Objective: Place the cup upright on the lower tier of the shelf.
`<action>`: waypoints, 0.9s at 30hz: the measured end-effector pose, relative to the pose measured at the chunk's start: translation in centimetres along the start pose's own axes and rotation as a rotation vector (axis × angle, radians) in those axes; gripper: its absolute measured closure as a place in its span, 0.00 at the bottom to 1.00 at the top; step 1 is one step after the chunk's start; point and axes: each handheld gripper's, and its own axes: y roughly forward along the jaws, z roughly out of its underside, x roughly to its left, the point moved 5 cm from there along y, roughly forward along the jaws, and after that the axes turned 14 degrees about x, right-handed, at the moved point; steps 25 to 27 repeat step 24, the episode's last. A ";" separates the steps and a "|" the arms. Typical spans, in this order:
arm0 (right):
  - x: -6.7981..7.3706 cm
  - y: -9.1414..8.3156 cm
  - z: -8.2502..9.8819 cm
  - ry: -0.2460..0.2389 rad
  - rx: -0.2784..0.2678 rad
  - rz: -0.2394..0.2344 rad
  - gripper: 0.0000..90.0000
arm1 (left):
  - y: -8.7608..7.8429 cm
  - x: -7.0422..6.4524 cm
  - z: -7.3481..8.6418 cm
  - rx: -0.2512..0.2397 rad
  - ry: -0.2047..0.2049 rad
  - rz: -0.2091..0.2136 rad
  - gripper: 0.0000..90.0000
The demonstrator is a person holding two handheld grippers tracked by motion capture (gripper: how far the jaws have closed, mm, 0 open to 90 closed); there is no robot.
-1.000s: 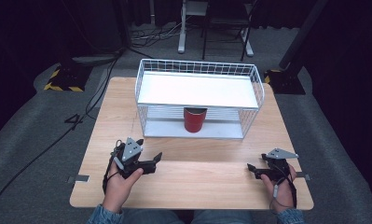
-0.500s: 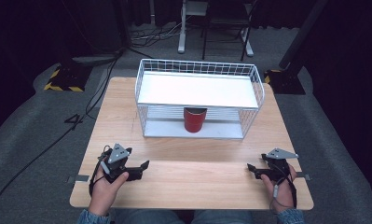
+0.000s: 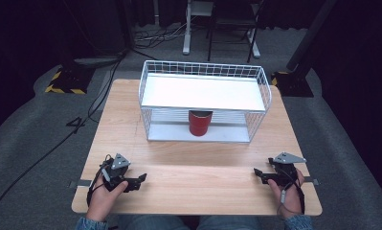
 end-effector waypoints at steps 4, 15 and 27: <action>0.0 0.0 0.0 -0.002 0.000 -0.001 0.22 | 0.5 0.3 0.3 0.012 0.002 -0.013 0.17; 0.0 0.0 0.0 -0.002 0.000 -0.001 0.22 | 1.0 0.9 0.5 0.008 0.043 -0.064 0.17; 0.0 0.0 0.0 0.002 0.003 -0.011 0.22 | 1.0 0.8 0.5 0.009 0.036 -0.066 0.16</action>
